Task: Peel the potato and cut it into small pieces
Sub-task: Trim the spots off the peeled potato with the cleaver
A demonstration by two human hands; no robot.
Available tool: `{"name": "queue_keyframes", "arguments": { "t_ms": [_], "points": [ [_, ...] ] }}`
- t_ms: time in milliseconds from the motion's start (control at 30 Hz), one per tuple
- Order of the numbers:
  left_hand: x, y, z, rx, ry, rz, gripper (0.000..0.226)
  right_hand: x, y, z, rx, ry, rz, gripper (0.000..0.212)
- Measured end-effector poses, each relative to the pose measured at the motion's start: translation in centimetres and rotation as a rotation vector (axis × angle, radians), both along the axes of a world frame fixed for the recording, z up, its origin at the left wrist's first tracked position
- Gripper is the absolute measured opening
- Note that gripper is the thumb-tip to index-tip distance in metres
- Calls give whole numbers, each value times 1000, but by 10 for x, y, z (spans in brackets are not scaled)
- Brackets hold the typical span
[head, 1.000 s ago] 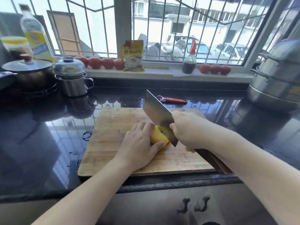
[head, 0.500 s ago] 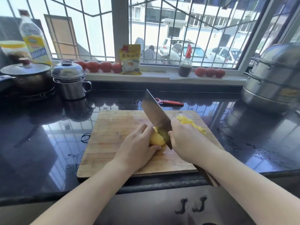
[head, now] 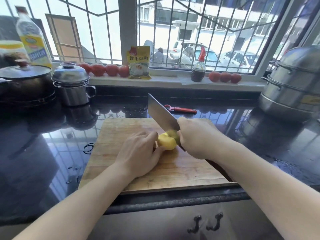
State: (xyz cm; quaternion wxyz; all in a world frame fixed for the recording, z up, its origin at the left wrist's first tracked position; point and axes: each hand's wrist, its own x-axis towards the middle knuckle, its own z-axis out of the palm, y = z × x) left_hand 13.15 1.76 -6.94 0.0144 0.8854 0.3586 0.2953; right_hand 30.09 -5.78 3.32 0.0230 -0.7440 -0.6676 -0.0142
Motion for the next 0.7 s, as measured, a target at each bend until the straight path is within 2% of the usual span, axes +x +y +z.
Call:
{"name": "queue_keyframes", "arguments": {
  "t_ms": [167, 267, 367, 467, 533, 700],
  "points": [
    [2, 1, -3, -33, 46, 41, 49, 12, -3, -7, 26, 121, -22, 9],
    [6, 2, 3, -6, 82, -81, 58, 14, -3, -4, 14, 136, -25, 11],
    [15, 9, 10, 8, 148, -178, 47, 16, 1, -3, -20, 89, -43, 9],
    [21, 16, 8, 83, 193, -137, 45, 15, 8, 2, -81, 13, -62, 1],
    [23, 16, 6, 124, 220, -108, 48, 11, 12, 7, -125, 41, -52, 4],
    [23, 7, 4, 53, 52, -18, 43, 4, 15, 16, -179, 44, 9, 19]
  ]
}}
